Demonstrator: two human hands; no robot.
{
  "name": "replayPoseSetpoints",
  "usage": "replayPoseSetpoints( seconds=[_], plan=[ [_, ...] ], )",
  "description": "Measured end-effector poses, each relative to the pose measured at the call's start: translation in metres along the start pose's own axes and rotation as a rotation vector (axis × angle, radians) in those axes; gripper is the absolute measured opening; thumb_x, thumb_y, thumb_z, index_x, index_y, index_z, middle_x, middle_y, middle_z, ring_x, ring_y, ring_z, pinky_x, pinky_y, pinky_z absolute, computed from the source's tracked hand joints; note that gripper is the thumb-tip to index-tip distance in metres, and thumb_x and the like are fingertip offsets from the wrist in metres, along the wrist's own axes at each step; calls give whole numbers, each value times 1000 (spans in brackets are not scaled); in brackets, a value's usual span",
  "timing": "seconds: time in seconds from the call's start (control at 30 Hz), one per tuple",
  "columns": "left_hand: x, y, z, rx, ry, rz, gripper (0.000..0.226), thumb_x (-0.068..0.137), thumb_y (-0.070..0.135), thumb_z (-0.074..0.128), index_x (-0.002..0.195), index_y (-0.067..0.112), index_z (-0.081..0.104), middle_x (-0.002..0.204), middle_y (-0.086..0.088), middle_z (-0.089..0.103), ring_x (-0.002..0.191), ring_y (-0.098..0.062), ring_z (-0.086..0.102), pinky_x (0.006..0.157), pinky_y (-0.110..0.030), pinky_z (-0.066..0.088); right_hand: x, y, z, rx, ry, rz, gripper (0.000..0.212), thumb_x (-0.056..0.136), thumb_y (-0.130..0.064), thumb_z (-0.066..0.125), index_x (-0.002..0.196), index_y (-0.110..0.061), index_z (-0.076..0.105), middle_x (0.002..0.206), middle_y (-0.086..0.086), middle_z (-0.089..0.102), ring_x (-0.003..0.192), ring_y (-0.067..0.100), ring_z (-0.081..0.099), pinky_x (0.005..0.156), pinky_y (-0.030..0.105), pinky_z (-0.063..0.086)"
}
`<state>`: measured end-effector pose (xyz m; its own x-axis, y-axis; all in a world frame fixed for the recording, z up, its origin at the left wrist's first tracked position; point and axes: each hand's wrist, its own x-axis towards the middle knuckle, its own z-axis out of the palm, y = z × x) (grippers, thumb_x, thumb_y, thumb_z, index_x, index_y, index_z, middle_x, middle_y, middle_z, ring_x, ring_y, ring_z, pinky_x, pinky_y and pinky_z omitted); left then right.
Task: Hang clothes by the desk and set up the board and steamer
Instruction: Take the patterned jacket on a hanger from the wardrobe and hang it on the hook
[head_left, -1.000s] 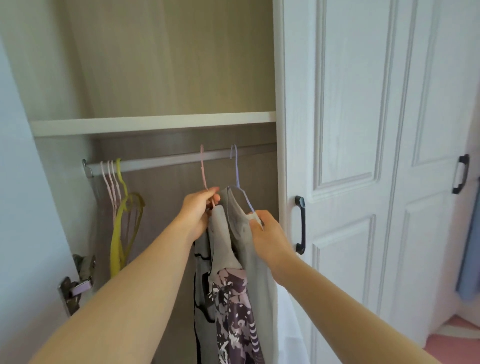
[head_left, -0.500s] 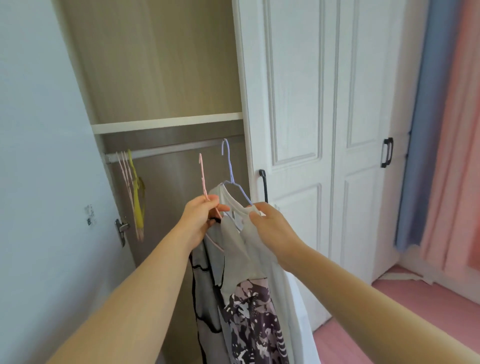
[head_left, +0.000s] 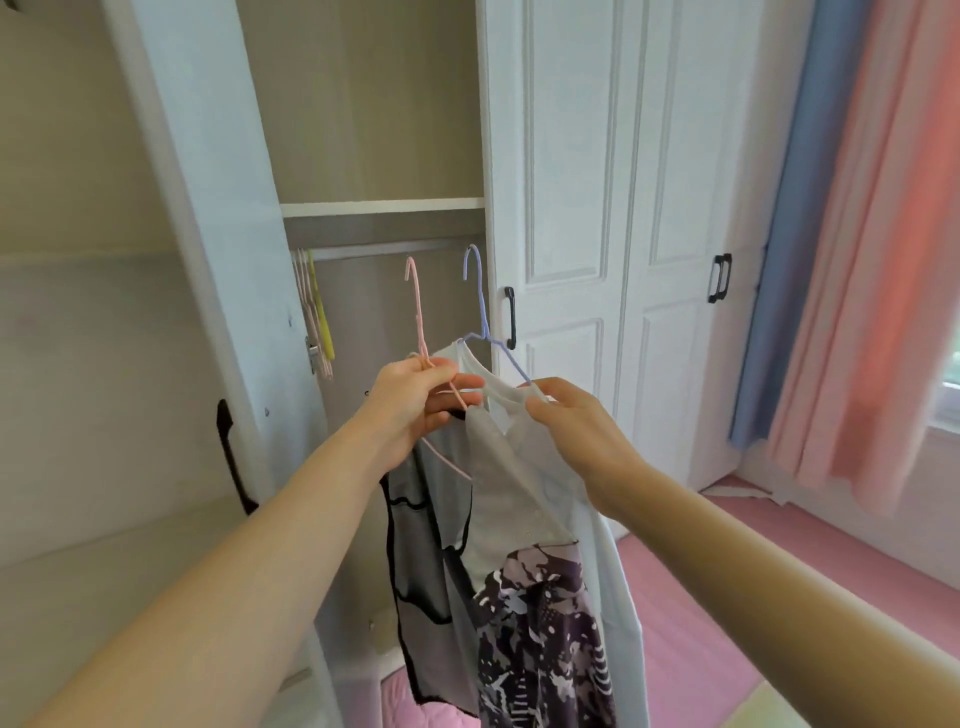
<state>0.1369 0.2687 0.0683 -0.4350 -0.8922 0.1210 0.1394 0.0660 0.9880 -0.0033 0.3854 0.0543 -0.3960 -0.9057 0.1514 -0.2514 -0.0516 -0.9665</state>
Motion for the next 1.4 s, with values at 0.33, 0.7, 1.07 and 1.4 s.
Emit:
replayPoseSetpoints(
  seconds=[0.33, 0.7, 1.07, 1.4],
  plan=[
    [-109, -10, -1, -135, 8, -30, 11, 95, 6, 54, 104, 0, 56, 97, -16, 74, 93, -24, 72, 78, -30, 57, -96, -18, 7, -45, -53, 41, 18, 95, -21, 51, 104, -19, 66, 95, 0, 63, 81, 13, 58, 64, 25, 43],
    [-237, -18, -24, 127, -8, 37, 20, 92, 11, 59, 105, -5, 59, 89, -9, 75, 86, -17, 73, 79, -30, 58, -197, -33, 38, -151, -69, 21, 17, 93, -21, 51, 100, -19, 67, 102, 12, 66, 87, 25, 61, 76, 36, 50],
    [-342, -7, -58, 68, -53, 49, 14, 92, 8, 59, 102, -3, 58, 88, -11, 75, 87, -20, 73, 76, -27, 57, -297, -50, 66, -166, -43, 51, 14, 93, -26, 54, 98, -23, 67, 104, 9, 66, 96, 29, 62, 85, 42, 51],
    [-390, 17, -116, -3, 101, 84, 16, 92, 9, 61, 100, -4, 58, 92, -12, 75, 87, -22, 73, 73, -27, 58, -336, -78, 102, -158, -165, 8, 17, 92, -19, 53, 98, -18, 69, 102, 17, 68, 83, 26, 61, 76, 36, 49]
  ],
)
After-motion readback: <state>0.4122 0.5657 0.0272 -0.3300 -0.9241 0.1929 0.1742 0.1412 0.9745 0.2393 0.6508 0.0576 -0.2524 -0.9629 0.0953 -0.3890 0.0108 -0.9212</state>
